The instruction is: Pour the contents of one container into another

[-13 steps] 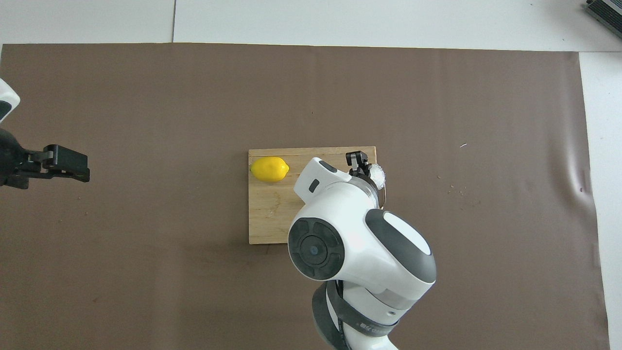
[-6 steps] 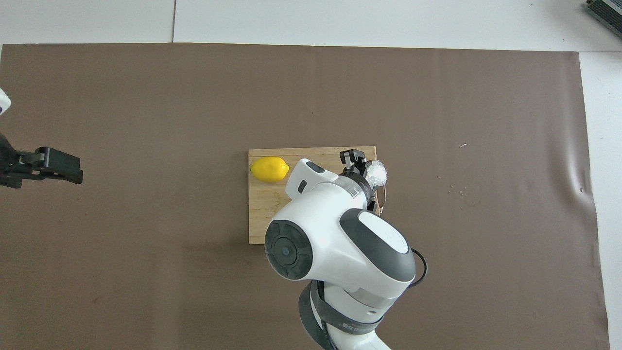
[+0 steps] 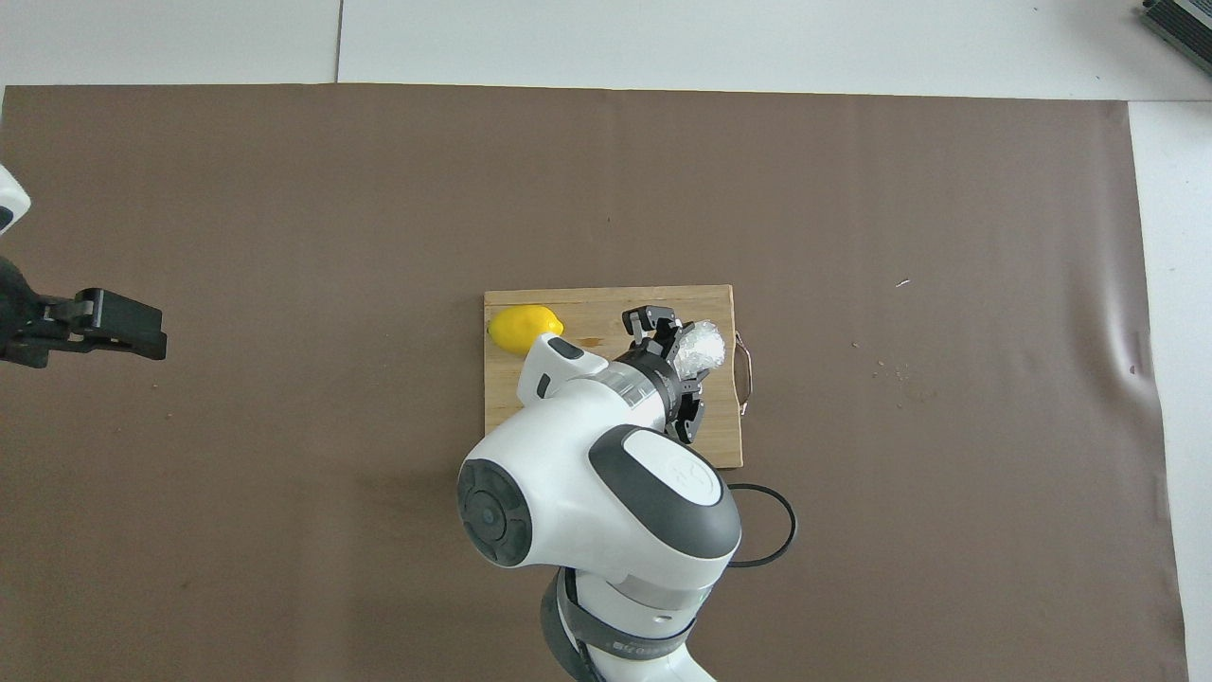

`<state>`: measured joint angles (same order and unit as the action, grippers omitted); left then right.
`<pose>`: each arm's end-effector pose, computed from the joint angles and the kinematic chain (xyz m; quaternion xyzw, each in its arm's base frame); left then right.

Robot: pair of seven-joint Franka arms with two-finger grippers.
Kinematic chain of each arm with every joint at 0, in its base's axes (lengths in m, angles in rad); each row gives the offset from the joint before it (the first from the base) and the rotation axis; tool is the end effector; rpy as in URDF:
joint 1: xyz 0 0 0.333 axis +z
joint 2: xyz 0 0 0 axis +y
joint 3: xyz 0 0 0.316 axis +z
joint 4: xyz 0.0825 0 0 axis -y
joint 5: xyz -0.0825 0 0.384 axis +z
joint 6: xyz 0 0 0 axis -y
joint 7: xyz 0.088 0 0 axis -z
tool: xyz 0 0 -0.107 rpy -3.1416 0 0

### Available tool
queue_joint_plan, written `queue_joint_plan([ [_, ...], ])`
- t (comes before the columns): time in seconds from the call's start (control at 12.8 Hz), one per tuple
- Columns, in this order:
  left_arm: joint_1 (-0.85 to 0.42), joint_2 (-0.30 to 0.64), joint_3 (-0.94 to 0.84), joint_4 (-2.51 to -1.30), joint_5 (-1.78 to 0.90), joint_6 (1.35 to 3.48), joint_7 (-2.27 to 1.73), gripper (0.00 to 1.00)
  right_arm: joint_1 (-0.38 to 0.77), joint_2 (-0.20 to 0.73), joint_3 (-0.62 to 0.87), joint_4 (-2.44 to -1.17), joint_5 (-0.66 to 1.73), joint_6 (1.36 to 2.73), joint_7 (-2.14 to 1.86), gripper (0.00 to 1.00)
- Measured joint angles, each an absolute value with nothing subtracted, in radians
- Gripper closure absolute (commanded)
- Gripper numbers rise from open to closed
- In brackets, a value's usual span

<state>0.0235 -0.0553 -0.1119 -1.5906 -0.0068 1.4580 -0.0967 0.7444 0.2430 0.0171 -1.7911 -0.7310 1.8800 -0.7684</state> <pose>0.5230 -0.0489 0.6355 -0.9992 -0.0041 0.0387 0.0033 0.4806 0.3880 0.4198 0.5791 0.7424 -0.0728 0.3289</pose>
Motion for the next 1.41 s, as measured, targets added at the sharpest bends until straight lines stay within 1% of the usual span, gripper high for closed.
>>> queue_joint_plan([
  [0.7, 0.024, -0.055, -0.109, -1.591, -0.007, 1.457, -0.097, 0.00, 0.751, 0.256, 0.015, -1.802, -0.782, 1.876, -0.760, 1.00],
  [1.17, 0.024, -0.055, -0.109, -1.591, -0.007, 1.457, -0.097, 0.00, 0.806, 0.271, 0.018, -1.810, -0.838, 1.833, -0.719, 1.00],
  [1.41, 0.024, -0.055, -0.109, -1.591, -0.007, 1.457, -0.097, 0.00, 0.806, 0.272, 0.017, -1.814, -0.850, 1.830, -0.716, 1.00],
])
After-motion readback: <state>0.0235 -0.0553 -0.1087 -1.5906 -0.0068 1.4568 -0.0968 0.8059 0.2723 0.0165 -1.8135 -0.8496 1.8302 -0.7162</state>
